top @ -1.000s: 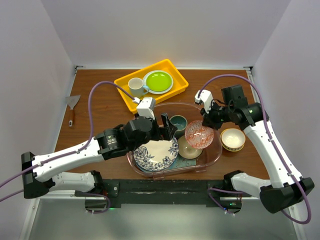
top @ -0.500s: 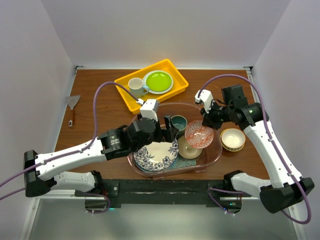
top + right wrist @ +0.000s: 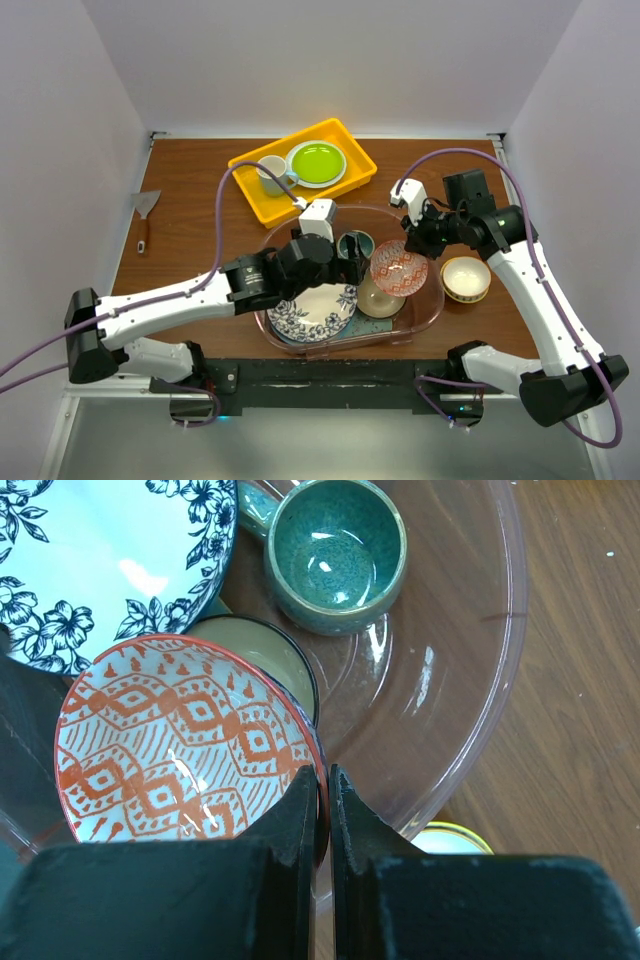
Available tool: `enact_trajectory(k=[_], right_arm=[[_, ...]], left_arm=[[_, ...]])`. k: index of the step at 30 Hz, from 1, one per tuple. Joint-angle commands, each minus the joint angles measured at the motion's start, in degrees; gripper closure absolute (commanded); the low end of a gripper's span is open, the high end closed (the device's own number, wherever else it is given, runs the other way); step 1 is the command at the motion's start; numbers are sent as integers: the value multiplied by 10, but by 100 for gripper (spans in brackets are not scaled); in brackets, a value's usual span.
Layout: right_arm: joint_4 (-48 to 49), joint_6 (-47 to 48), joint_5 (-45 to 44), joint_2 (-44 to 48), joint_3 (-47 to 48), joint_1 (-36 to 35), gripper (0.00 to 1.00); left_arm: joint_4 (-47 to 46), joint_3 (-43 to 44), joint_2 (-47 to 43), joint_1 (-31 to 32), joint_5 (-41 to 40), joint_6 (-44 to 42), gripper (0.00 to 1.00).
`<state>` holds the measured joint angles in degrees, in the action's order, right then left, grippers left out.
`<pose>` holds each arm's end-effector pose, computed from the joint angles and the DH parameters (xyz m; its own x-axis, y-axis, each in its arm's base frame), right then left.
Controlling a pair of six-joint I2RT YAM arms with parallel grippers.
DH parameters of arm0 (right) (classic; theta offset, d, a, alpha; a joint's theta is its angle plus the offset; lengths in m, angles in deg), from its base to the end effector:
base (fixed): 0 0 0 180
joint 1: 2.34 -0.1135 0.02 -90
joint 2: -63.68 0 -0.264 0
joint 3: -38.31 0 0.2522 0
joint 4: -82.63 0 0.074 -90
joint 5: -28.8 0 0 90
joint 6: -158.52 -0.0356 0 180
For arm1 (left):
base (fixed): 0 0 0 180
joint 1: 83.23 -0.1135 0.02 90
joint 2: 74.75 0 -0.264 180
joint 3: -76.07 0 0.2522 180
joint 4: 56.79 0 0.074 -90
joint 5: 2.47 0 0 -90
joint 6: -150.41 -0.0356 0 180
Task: Place the mixed dishes into the plastic bin
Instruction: Pick up the bowl from the center of the board.
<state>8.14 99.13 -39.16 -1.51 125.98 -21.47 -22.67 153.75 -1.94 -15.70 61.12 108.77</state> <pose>0.1922 0.0808 0.3652 -0.3750 -0.6297 -0.6803 -0.8284 0.5570 -0.0589 0.1238 -0.2579 0.3354 -0.6318 -0.2238 -0.7421 0.3118 0.8032 -0.5076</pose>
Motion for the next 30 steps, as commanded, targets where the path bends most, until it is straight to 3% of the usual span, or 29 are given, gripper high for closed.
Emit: enact_trajectory(k=[1,6,11,12,17,19,24,29,30], right_arm=[[26,-16,24,9,12,-4,100],[28,-20,31,14,13,-3,100],[29,-23,42,17,14,-4,100],[30,-24,45,16,15,-3,100],[27,-26,70,19,18,-3,100],[22,-25,89,22,18,-1,100],[3,-6,152,30,25,3,99],[-5,4,185,42,26,22,83],[-8,7,188,45,26,24,75]], left_arm=[[-39,45,42,4,-11,-13,1],[-32,74,88,9,-22,-17,19],[-3,92,116,15,-35,-27,48],[-1,94,119,15,-37,-30,57],[6,103,131,18,-28,-71,81],[0,96,125,20,-21,-85,99],[-28,63,81,20,-27,-125,100],[-65,14,14,19,-29,-153,100],[-69,8,0,19,-30,-156,100]])
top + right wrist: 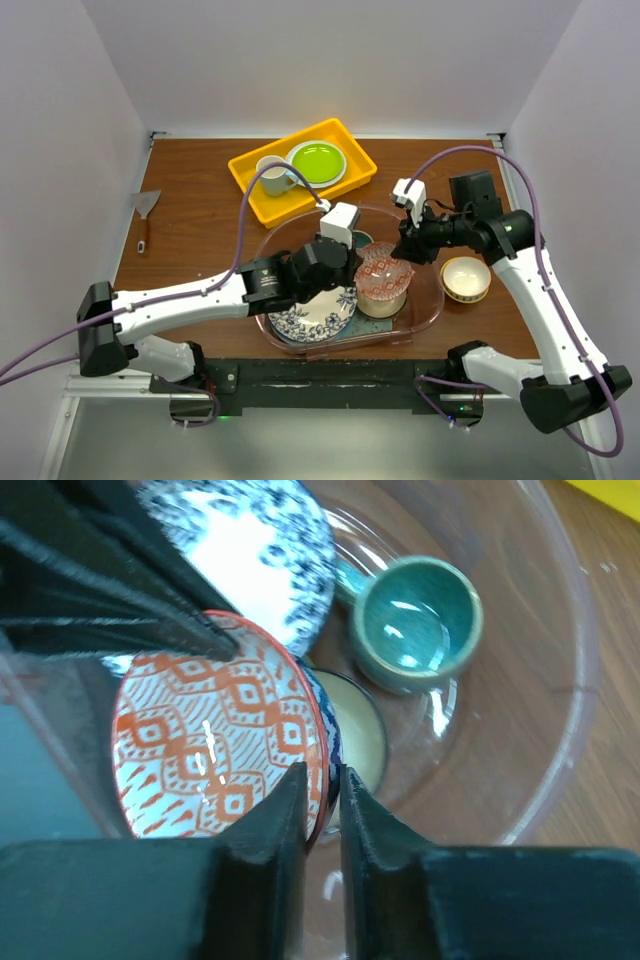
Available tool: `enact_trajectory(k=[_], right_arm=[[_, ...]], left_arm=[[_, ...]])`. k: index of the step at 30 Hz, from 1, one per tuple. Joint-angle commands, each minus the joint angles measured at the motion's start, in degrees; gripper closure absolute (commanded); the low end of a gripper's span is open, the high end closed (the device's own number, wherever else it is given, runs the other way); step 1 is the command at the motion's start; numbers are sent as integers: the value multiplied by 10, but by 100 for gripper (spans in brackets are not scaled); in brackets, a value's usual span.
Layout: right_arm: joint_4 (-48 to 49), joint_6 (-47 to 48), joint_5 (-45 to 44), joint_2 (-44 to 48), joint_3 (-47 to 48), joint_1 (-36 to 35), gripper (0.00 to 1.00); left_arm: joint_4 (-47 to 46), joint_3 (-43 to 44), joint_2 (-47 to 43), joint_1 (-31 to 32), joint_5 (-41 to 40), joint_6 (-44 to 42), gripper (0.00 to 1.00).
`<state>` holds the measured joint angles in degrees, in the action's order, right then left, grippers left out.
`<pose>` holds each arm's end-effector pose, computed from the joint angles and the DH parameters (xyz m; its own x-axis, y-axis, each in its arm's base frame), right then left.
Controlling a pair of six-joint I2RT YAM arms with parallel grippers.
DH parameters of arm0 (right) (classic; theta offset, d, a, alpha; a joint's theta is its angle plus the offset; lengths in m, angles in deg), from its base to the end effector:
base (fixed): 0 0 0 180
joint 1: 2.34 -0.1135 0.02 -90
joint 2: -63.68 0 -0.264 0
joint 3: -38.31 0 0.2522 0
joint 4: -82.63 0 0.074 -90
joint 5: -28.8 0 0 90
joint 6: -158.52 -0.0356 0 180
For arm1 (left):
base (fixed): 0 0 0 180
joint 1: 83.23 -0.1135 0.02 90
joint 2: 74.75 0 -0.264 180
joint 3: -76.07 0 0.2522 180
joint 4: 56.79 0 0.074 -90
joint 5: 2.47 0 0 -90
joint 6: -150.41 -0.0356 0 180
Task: Place the mixed dishes into the plastic bin
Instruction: Pick up the bowl from the center of the board, then place the bowl in the plastic bin.
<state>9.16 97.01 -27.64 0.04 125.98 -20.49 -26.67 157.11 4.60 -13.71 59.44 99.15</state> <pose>0.1844 0.0812 0.3740 -0.3477 -0.5323 -0.7718 -0.8727 0.4847 0.0590 0.1263 -0.2902 0.3302 -0.5564 -0.0880 -0.8262 0.4274 0.8224 -0.3755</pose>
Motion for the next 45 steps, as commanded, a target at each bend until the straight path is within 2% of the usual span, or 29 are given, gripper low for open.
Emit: enact_trajectory(k=[1,2,3,6,7,10,13,20,27,45], right_arm=[[-20,30,77,31,26,21,70],[-21,31,81,36,26,25,65],[-25,33,84,39,26,30,51],[-34,41,106,53,30,55,36],[-35,42,113,56,31,72,27],[-38,45,123,70,32,94,16],[-38,45,118,83,31,113,10],[-20,24,122,104,18,163,8],[14,-6,112,111,1,199,7],[35,-19,128,123,-24,219,6]], left_arm=[[-30,-35,-70,-1,-15,-64,100],[-30,-39,-75,-2,-19,-64,100],[-28,-42,-82,-1,-24,-66,100],[-25,-53,-92,-2,-32,-69,100],[-22,-57,-92,-2,-33,-70,100],[-15,-61,-94,-3,-38,-72,100],[-15,-67,-94,-5,-35,-74,100],[-34,-87,-92,-21,4,-75,100],[-53,-78,-52,-25,50,-87,100],[-83,6,90,-36,132,-132,100]])
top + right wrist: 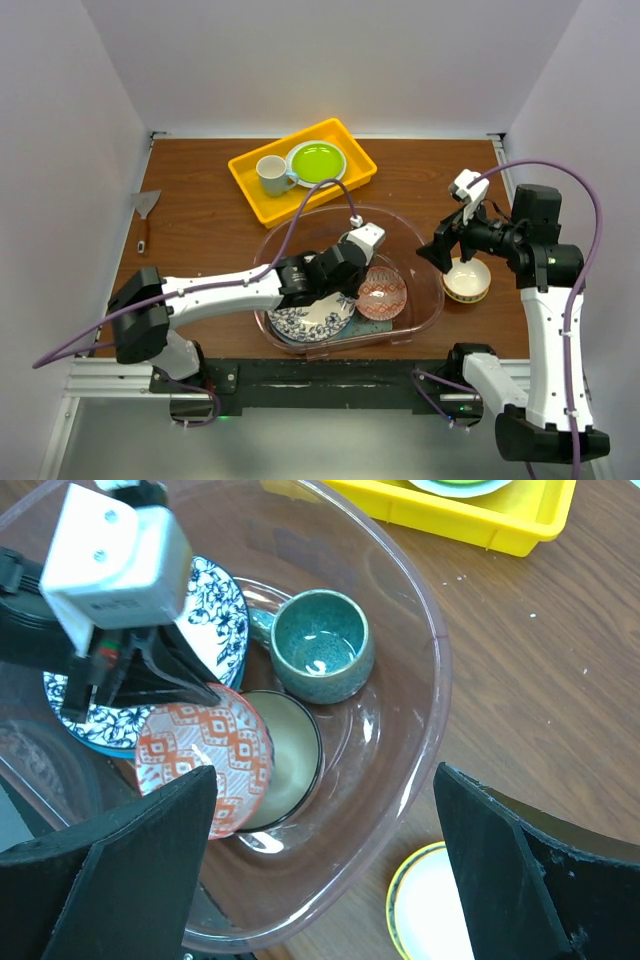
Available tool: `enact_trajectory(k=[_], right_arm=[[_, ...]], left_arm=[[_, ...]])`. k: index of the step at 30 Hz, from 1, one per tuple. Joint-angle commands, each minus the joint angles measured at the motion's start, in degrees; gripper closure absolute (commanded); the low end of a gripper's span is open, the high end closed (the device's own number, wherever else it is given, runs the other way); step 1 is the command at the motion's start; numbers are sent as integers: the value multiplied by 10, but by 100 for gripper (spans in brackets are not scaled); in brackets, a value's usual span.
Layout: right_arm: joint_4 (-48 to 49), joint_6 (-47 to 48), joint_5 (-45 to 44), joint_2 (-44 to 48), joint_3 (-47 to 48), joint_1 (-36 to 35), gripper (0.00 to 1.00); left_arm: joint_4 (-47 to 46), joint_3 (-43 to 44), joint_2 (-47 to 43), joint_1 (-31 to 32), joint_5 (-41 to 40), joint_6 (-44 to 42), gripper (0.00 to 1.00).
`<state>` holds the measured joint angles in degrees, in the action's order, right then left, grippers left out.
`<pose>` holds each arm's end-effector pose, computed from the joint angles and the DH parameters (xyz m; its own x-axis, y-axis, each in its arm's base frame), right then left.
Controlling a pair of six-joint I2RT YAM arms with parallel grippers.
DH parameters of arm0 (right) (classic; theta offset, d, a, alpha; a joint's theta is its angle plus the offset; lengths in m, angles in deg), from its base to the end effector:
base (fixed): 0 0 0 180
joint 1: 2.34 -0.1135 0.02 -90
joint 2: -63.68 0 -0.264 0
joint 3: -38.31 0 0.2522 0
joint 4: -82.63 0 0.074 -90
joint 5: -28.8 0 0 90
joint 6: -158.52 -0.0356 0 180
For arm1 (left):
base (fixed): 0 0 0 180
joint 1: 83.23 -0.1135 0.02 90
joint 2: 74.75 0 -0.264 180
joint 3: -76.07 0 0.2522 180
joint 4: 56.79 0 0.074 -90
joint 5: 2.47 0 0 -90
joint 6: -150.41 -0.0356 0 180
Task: Place the mixed dishes into the plastic bin
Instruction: Place the bowl in the plastic bin.
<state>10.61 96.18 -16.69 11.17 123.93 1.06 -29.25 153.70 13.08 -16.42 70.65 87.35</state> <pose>0.1491 0.0161 0.3983 -0.3222 -0.3125 -0.8936 -0.7359 0.6765 0.0288 0.1448 -0.3118 0.2665 -0.5724 0.2352 -0.7855 0.5943 0.7790 -0.1998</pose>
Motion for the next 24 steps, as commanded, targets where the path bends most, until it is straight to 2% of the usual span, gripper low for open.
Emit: enact_trajectory(k=[1,13,24], right_arm=[[22,-10,19,13,-5,4,6],[26,-9,25,18,-14,7,5],[24,-9,28,15,-14,7,5]], left_arm=[[-58,41,7,-11,22,-13,100],[-67,37,52,-24,47,-16,100],[-62,25,51,-24,33,-19,82]])
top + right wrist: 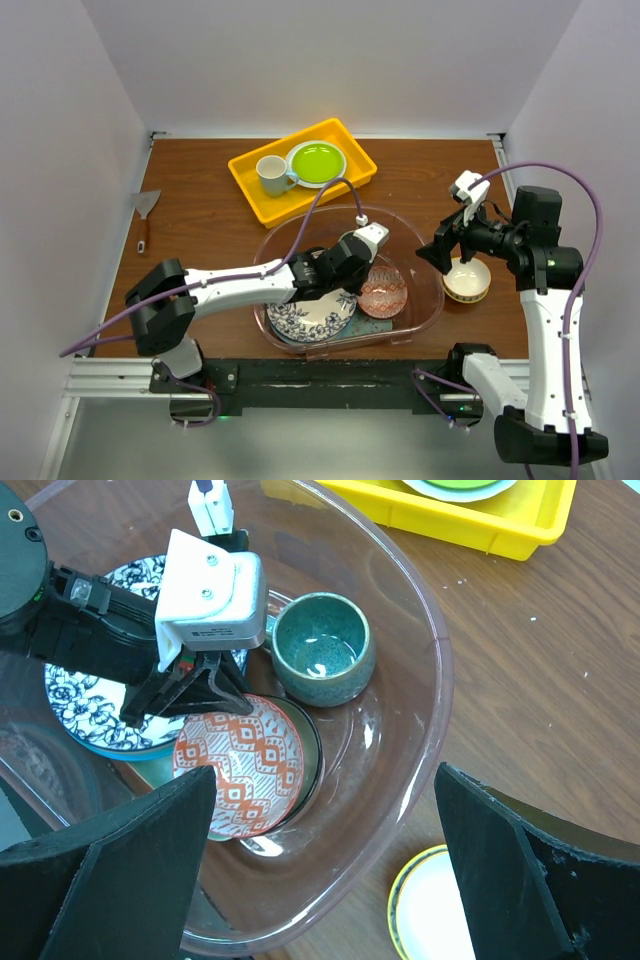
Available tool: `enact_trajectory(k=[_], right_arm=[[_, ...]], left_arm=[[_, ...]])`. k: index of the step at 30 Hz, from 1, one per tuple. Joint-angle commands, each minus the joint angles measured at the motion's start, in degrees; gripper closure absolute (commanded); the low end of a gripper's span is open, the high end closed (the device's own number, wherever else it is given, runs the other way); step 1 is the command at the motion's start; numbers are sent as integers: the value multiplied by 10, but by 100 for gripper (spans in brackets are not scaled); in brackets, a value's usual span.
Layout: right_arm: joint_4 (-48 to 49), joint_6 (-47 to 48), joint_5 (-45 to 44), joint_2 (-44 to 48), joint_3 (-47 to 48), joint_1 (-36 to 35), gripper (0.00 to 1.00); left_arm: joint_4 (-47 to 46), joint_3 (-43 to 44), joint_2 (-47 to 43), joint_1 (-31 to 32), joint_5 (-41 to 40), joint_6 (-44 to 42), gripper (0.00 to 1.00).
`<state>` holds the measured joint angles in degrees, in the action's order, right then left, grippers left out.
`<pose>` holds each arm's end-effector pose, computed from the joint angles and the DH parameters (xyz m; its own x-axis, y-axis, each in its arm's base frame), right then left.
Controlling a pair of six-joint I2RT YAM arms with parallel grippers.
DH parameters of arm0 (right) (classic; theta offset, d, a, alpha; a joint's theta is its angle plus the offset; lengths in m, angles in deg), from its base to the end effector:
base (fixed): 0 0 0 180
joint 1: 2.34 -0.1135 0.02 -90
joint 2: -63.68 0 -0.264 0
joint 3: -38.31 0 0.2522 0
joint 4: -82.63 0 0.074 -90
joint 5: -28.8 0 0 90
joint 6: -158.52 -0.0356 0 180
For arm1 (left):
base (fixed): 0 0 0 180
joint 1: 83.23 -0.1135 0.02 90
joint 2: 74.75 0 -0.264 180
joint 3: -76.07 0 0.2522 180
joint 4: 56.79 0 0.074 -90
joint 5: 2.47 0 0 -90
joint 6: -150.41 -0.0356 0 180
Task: Place the mixed dishes into the plastic bin
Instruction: Place the bowl in the plastic bin.
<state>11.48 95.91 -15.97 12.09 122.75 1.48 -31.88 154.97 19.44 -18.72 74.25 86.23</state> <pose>0.1470 0.0155 0.3958 -0.3149 -0.3037 -0.8992 -0.7364 0.6759 0.0296 0.1647 -0.3264 0.2402 -0.5998 0.2731 -0.7521 0.6019 0.7734 -0.1992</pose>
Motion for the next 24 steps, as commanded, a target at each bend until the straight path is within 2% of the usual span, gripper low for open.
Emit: enact_trajectory(k=[1,14,17,24], right_arm=[[16,-6,21,7,-2,3,5],[13,-4,21,4,3,6,5],[11,-3,19,4,3,5,5],[2,11,9,3,7,6,4]], left_arm=[[-34,12,-16,-1,-3,-9,80],[-18,7,-52,-1,-21,-17,64],[-12,6,-69,-1,-28,-20,57],[-16,-15,-157,-3,-44,-47,29]])
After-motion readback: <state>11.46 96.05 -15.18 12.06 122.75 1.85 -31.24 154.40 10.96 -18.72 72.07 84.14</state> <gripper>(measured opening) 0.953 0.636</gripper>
